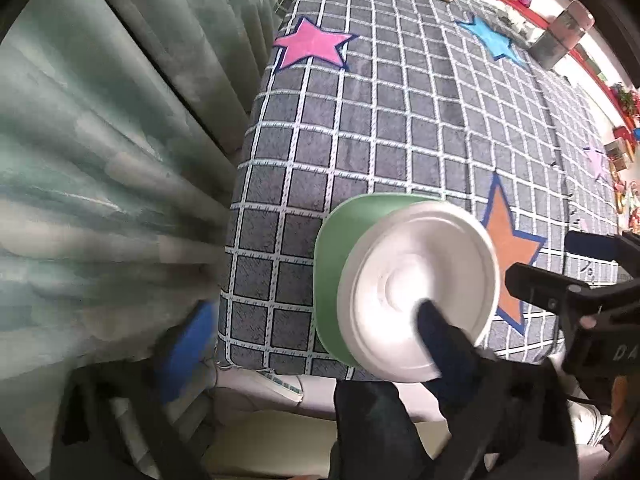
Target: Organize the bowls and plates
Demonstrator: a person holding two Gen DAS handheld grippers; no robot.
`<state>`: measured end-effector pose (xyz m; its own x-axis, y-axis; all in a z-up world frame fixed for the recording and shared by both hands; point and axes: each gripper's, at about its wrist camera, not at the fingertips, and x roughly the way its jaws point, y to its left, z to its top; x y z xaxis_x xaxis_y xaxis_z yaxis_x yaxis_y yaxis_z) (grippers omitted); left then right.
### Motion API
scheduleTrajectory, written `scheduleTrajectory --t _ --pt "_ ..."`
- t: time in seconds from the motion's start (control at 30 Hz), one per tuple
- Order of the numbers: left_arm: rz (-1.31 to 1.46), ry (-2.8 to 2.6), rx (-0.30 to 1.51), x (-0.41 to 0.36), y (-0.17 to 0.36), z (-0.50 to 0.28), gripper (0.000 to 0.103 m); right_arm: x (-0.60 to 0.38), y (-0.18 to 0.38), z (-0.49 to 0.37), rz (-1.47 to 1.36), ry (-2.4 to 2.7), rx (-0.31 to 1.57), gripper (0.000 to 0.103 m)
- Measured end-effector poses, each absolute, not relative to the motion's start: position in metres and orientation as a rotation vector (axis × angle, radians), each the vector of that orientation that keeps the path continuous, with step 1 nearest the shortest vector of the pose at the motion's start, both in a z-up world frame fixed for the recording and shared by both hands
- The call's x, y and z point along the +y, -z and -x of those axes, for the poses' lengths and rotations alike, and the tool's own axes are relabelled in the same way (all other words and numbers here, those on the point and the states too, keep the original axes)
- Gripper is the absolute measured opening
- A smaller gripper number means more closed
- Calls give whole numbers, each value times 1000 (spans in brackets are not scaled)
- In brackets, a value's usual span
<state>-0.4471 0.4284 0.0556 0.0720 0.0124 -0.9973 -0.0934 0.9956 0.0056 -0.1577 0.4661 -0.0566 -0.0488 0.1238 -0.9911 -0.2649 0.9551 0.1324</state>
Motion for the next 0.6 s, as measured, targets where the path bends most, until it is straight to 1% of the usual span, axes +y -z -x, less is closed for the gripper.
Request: scheduleTrajectory --t 0.07,0.13,0.3,0.4,0.6 --pt "31 -60 1492 429 -57 446 103 478 52 158 154 -306 1519 102" --pt "18 -43 1488 426 -57 443 103 477 45 158 179 -296 1497 102" --pt "3 -22 1494 417 -54 442 103 469 49 165 130 -267 1552 102" --pt "0 -5 1530 414 -46 444 103 465 54 170 132 -247 1588 102" --pt "-31 2 1533 407 -44 444 103 457 55 172 101 -229 1614 102"
